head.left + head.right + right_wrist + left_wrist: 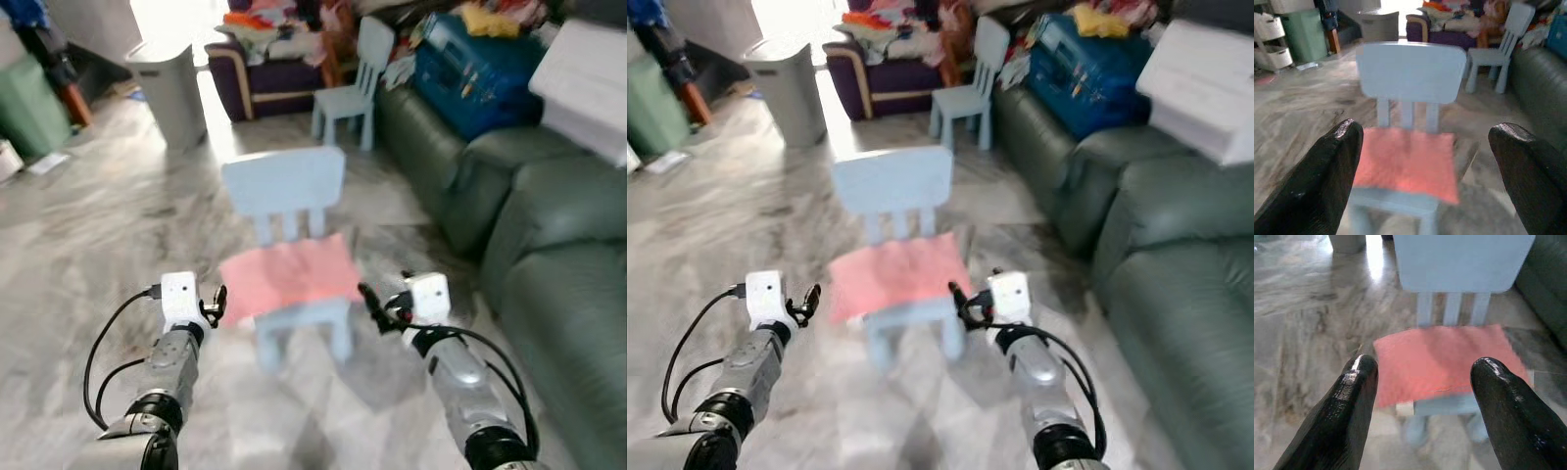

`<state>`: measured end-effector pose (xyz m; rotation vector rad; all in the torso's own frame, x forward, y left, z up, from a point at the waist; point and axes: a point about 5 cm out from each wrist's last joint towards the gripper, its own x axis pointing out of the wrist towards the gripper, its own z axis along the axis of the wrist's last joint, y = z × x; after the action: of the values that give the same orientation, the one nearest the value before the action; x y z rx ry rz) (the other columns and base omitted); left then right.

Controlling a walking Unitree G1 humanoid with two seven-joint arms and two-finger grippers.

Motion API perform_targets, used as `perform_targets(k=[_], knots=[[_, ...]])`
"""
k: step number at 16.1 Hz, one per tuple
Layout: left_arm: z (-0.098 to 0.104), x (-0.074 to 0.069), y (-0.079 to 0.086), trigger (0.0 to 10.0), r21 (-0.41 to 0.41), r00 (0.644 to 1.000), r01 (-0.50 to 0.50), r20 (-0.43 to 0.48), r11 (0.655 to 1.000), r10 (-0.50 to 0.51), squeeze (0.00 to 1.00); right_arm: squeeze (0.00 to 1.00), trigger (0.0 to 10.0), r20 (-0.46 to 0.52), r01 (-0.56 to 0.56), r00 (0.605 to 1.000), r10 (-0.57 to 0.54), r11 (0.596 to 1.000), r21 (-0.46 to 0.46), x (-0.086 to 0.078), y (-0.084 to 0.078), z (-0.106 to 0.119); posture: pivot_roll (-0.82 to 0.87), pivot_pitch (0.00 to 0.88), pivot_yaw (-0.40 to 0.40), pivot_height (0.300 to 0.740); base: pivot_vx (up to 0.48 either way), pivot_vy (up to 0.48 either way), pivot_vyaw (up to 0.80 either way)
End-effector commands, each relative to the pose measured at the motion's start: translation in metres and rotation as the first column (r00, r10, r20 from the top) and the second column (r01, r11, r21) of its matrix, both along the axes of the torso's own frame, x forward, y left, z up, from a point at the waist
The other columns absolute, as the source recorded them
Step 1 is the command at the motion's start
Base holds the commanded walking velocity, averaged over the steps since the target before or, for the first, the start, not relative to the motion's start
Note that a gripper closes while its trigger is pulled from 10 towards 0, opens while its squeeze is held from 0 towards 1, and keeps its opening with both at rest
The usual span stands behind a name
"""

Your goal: Move the pillow to the sofa

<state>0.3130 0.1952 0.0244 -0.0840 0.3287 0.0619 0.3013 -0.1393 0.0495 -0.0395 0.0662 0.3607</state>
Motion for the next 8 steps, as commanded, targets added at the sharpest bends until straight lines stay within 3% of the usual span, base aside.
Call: perform_targets(k=[1,5,8], knots=[[0.0030,-0.0004,0.0137,10.0,0.019,1.000,-0.024,0.007,1.000,0.024,0.00,0.00,10.0,0.028,-0.039,0.999,0.038,0.999,0.018,0.0026,0.0134,0.0063,-0.16,0.000,0.060,0.740,0.416,0.000,0.00],[0.0009,-0.0021,0.0129,10.0,0.012,1.000,-0.023,0.002,1.000,0.023,0.00,0.00,10.0,0.023,-0.045,0.999,0.045,0.999,0.018,0.0009,0.0150,0.0046,-0.16,0.000,0.059,0.740,0.417,0.000,0.00],[-0.0006,-0.0031,0.0119,10.0,0.011,1.000,-0.022,-0.004,1.000,0.022,0.00,0.00,10.0,0.021,-0.044,0.999,0.043,0.999,0.018,0.0003,0.0145,0.0041,-0.16,0.000,0.059,0.740,0.386,0.282,0.00]])
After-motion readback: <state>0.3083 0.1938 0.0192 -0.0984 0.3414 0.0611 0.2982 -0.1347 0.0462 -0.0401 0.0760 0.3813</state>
